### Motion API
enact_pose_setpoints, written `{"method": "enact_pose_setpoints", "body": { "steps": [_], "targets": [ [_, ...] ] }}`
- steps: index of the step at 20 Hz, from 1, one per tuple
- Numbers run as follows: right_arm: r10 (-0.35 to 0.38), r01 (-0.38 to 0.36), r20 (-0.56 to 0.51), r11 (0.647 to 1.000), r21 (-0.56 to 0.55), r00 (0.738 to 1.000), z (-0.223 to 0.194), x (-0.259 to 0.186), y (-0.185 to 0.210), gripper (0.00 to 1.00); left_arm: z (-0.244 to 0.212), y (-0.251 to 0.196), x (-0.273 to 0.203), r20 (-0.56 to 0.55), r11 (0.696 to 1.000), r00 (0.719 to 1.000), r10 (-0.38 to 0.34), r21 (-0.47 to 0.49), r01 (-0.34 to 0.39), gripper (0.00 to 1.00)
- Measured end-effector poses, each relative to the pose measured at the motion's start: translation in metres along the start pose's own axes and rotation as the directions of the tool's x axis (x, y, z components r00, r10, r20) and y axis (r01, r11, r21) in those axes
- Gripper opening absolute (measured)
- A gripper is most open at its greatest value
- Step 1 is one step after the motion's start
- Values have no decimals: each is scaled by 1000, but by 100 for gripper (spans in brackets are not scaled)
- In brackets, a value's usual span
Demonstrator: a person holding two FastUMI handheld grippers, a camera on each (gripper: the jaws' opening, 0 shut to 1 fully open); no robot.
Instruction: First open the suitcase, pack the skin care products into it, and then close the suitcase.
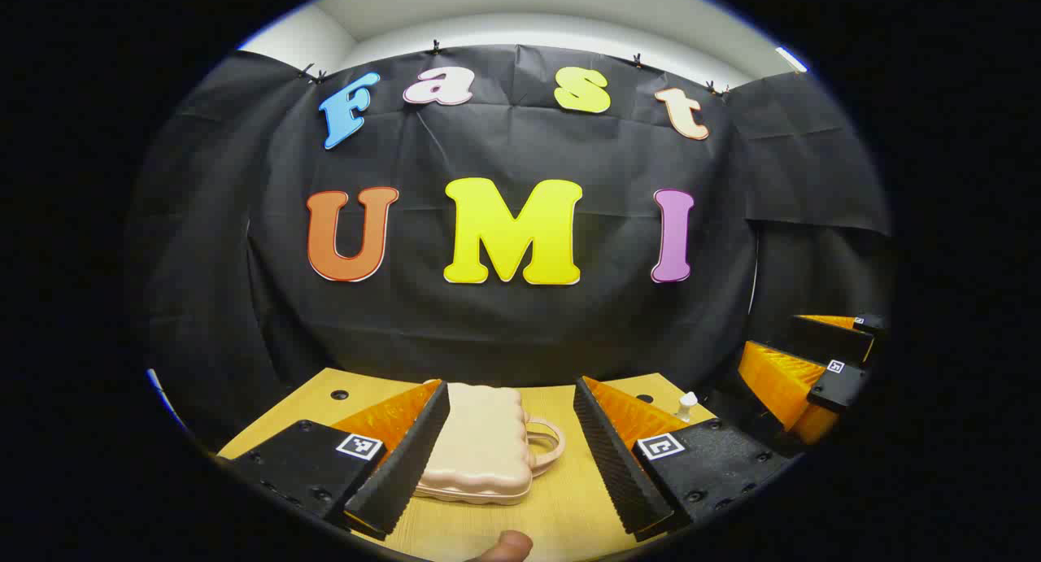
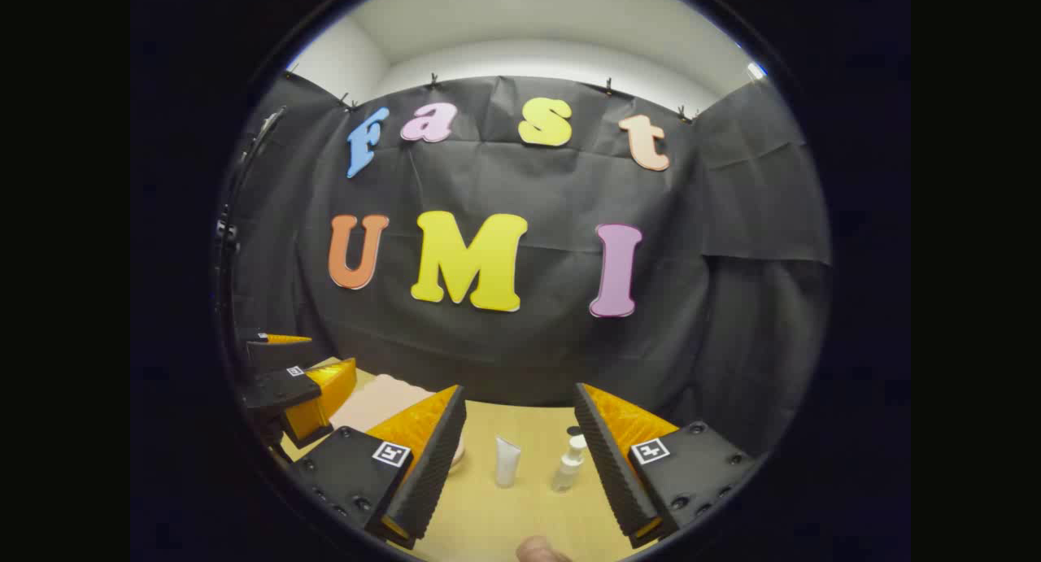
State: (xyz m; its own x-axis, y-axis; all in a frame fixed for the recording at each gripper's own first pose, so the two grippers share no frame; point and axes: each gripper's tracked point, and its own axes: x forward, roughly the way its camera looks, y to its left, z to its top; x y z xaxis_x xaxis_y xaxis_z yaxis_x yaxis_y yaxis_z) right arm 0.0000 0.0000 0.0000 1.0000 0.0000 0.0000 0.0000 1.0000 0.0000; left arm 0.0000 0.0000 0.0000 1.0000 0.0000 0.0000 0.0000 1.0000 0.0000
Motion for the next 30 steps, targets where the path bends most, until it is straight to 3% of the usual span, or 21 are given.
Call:
{"method": "enact_pose_setpoints", "body": {
  "steps": [5, 12, 19, 26, 30],
  "targets": [
    [12, -12, -19, 1000, 25, 1000, 1, 8, -16, 80, 21, -14, 3, 73, 1000, 997, -3, 14, 2, 98],
    [30, -30, -33, 999, -11, 999, -6, 7, -27, 80, 9, -28, 6, 40, 1000, 999, 10, -4, -9, 98],
    [-5, 5, -61, 1000, -2, 998, -16, 14, -42, 80, -4, -35, 15, 6, 1000, 1000, -5, -9, 5, 98],
    [-3, 2, -61, 1000, -17, 998, -17, 18, -45, 80, -7, -34, 31, 29, 999, 1000, -8, 32, 7, 98],
    [-46, 45, -75, 999, -16, 996, -24, 22, -66, 80, -46, -24, 53, -28, 998, 999, 30, 58, -28, 98]
  ]
}}
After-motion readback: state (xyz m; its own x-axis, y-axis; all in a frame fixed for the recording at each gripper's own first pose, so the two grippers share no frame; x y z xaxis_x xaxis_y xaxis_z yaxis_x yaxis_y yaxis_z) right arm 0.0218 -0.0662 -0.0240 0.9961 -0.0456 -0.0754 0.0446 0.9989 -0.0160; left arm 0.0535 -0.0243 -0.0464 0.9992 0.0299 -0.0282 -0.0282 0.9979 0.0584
